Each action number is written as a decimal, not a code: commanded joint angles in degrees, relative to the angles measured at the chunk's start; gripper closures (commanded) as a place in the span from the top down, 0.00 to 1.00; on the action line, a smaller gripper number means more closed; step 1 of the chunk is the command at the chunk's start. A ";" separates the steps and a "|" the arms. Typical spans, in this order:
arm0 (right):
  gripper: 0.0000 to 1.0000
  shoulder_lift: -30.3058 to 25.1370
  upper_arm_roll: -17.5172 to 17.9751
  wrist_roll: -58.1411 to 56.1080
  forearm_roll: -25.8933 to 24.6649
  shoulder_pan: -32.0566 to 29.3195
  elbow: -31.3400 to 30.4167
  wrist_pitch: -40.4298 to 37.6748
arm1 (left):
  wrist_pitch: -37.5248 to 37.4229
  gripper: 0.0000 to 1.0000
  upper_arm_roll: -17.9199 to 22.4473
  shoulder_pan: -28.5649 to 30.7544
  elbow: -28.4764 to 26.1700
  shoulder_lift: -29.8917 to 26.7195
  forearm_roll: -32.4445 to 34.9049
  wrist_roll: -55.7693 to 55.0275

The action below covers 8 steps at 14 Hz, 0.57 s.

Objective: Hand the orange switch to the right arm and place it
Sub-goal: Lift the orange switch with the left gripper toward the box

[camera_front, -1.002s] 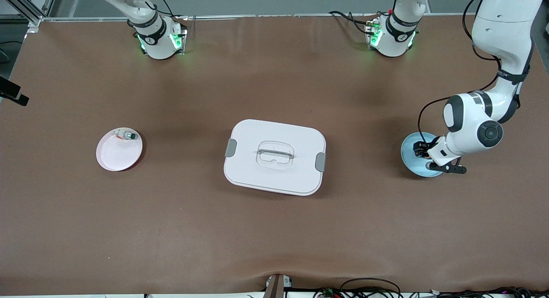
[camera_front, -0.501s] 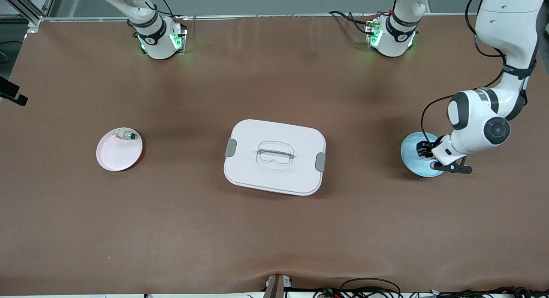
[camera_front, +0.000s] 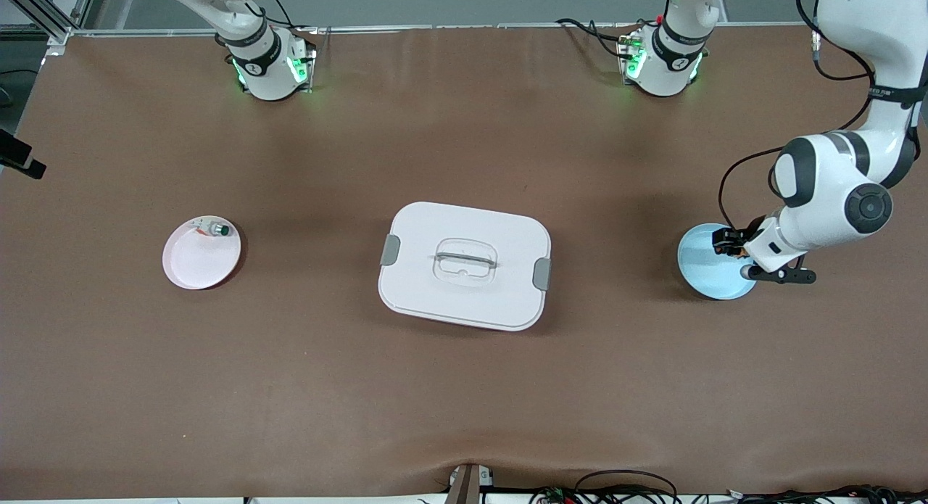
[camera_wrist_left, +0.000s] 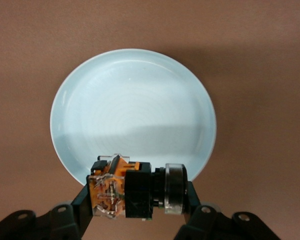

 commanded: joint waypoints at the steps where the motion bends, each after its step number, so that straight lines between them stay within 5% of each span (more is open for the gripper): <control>1: 1.00 -1.24 0.83 -0.20 0.71 -1.37 -1.38 0.38 | -4.92 0.39 -2.34 0.02 -0.66 -5.01 -1.22 -4.54; 8: 1.00 -1.15 0.83 -0.20 0.80 -1.37 -1.47 0.38 | -12.23 0.39 -12.44 0.10 -0.40 -13.01 -2.27 -22.37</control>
